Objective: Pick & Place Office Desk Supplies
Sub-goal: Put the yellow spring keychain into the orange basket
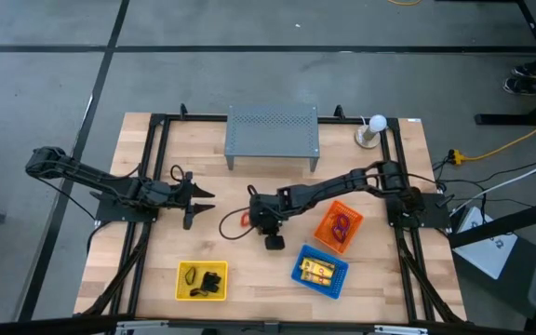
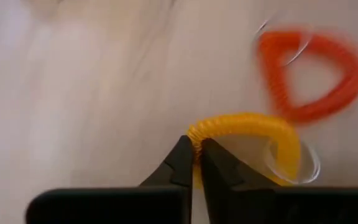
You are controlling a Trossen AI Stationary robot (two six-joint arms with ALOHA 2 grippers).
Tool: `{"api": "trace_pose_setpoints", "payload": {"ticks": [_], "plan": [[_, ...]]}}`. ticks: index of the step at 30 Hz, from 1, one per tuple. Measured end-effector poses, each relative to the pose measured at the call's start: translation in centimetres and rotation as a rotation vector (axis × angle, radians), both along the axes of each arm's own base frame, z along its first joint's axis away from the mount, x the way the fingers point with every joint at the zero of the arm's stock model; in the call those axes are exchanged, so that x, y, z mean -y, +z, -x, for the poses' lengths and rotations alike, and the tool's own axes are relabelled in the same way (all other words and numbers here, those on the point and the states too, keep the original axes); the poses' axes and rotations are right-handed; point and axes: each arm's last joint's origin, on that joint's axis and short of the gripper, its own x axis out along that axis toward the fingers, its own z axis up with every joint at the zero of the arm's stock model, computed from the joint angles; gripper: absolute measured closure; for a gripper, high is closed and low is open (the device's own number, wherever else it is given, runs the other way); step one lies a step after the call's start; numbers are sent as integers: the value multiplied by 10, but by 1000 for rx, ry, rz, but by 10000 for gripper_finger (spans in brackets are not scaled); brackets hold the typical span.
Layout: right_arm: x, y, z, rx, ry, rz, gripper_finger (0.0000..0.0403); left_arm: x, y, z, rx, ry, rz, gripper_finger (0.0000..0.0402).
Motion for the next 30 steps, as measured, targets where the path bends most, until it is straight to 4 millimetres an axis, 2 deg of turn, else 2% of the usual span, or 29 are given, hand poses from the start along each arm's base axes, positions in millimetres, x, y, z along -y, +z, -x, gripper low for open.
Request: {"api": "trace_pose_setpoints", "payload": {"ticks": [4,7,15,20,24,30], "plan": [[-1,11,18,-141,2,-4,393,0,0,0,-2,-2,1,240],[-2,29,30,-182,-8,50,393,0,0,0,-4,-7,3,240],[-19,82,58,-165,-83,194,393,0,-1,0,-14,-5,6,240],[-32,106,82,-183,-185,309,393,0,-2,1,-23,-1,12,240],[-46,112,99,-222,-255,372,393,0,-2,1,-22,-2,15,240],[-62,106,114,-275,-307,401,393,0,-2,1,-21,-1,17,240]]}}
